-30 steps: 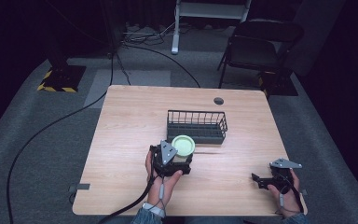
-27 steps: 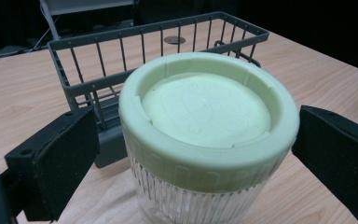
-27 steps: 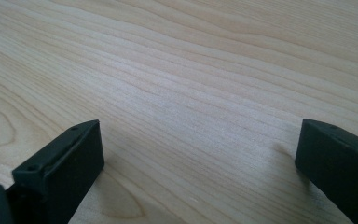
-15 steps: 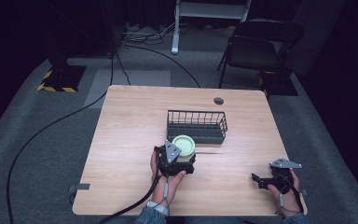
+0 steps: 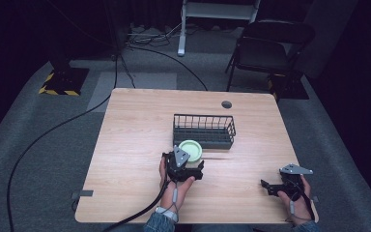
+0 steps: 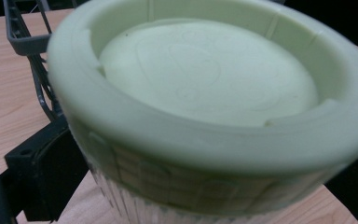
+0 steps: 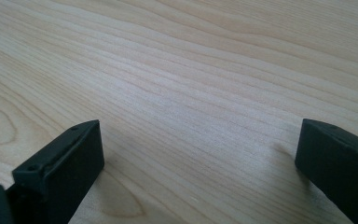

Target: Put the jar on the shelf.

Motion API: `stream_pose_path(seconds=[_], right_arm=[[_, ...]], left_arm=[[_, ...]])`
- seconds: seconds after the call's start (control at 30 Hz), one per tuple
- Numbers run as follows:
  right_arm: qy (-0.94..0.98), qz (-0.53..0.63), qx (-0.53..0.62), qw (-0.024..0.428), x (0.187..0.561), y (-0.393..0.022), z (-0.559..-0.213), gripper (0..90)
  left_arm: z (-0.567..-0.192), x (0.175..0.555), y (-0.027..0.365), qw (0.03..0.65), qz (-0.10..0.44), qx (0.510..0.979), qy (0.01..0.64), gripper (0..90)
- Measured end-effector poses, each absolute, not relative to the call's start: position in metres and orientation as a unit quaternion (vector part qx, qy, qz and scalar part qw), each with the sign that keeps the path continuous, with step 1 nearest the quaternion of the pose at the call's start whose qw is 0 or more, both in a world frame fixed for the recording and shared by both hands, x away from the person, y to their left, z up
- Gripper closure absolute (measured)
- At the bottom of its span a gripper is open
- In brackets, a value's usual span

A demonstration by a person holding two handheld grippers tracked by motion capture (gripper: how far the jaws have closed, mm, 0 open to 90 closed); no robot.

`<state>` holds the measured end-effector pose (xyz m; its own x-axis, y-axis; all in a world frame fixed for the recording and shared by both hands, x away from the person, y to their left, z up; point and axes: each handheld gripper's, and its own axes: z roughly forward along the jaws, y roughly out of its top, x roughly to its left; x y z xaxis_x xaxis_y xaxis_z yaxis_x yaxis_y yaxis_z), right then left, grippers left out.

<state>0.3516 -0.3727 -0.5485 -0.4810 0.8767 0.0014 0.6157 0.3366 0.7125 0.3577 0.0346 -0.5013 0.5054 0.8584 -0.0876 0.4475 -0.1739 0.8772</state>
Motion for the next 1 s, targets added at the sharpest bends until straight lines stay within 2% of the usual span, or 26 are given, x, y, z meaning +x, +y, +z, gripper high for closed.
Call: stream_pose_path(seconds=[0.3,1.0], right_arm=[[0.794,0.333,0.47,0.196,0.352,-0.373,-0.549,0.8],[0.794,0.332,0.47,0.196,0.352,-0.373,-0.548,0.8]], left_arm=[[-0.505,0.357,0.033,0.451,0.239,0.734,0.448,9.7],[-0.487,0.357,0.037,0.438,0.242,0.744,0.442,10.9]])
